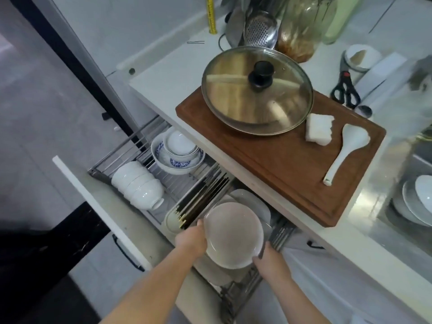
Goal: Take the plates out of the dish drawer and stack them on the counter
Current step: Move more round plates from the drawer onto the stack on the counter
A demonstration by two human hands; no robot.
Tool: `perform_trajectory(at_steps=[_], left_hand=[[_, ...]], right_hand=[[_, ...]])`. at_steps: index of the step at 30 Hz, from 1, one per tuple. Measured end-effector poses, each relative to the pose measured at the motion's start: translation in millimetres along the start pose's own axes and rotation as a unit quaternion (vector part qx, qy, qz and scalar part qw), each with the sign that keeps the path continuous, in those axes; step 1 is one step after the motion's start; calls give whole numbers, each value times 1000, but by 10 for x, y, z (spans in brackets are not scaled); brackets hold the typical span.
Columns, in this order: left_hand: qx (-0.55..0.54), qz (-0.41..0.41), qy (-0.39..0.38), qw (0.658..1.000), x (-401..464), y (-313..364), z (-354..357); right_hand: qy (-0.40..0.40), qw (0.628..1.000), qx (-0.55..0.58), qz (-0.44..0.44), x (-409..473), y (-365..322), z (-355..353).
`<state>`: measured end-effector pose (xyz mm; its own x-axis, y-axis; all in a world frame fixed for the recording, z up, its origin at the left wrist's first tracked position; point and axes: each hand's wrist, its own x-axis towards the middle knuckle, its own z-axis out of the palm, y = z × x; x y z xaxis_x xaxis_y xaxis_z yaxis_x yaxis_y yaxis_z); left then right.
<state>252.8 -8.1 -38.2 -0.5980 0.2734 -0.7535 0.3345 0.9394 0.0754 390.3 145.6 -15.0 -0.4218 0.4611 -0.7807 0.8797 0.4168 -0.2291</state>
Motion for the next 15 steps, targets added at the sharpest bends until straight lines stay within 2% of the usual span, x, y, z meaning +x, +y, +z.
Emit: perform_trajectory(at_steps=[7, 15], left_hand=[[36, -2, 15, 999, 383, 11, 194], [105, 35, 40, 993, 557, 24, 208]], right_hand=[[11, 999, -9, 47, 367, 9, 219], [85, 991, -72, 73, 529, -22, 341]])
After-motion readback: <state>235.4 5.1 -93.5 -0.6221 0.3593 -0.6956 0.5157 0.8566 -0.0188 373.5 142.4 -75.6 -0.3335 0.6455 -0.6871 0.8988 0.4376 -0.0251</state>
